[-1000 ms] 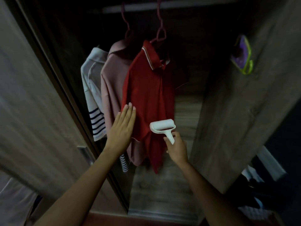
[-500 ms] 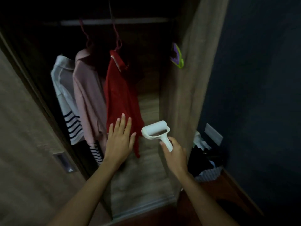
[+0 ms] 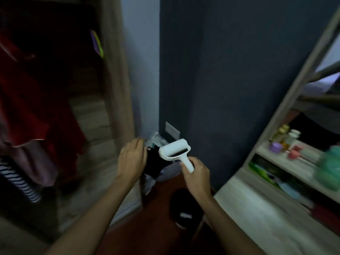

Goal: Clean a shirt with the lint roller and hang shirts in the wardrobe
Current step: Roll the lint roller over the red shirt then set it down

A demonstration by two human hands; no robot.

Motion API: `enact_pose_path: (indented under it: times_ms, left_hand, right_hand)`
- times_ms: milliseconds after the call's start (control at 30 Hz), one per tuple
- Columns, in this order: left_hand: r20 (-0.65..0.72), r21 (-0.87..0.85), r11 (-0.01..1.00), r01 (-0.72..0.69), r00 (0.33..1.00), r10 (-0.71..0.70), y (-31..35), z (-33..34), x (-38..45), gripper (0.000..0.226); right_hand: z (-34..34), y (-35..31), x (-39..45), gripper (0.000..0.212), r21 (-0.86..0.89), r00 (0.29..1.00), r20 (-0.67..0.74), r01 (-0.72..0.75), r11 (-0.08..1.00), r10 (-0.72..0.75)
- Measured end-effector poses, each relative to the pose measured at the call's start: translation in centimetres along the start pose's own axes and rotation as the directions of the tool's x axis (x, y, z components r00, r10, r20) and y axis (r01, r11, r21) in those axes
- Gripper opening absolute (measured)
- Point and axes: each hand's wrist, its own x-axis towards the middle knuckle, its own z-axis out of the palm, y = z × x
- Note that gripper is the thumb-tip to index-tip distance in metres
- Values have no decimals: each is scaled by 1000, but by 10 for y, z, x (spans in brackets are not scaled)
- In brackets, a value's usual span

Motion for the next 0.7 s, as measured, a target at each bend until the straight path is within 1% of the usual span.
enact_pose_path:
  times_ms: [167, 267, 333, 433, 567, 633, 700]
  left_hand:
    - [-31, -137, 989, -51, 998, 47, 149, 53, -21, 27]
    - [19, -186, 982, -42, 999, 47, 229, 79, -45, 23]
    - [89, -225, 974, -15, 995, 36, 270, 97, -61, 25]
    - [211, -255, 967, 22, 977, 34, 319, 119, -84, 29]
    - [341, -232, 973, 4, 937, 78, 362, 150, -108, 26]
    - [424, -228, 974, 5, 901, 94, 374, 167, -119, 29]
    - [515, -192, 981, 3, 851, 98, 382, 181, -130, 37]
  right_hand:
    - [-108, 104, -25, 13, -98, 991, -10, -135, 986, 135]
    - [-159, 160, -40, 16, -143, 974, -5, -227, 963, 228]
    - [-186, 191, -51, 17, -164, 951, -13, -307, 937, 309]
    - [-217, 234, -75, 18, -203, 913, -21, -404, 892, 408]
    - [-232, 286, -103, 27, -218, 870, -53, -489, 844, 490]
    - [-231, 299, -108, 29, -218, 848, -46, -524, 823, 528]
    - [-228, 310, -110, 29, -236, 838, -57, -539, 809, 542]
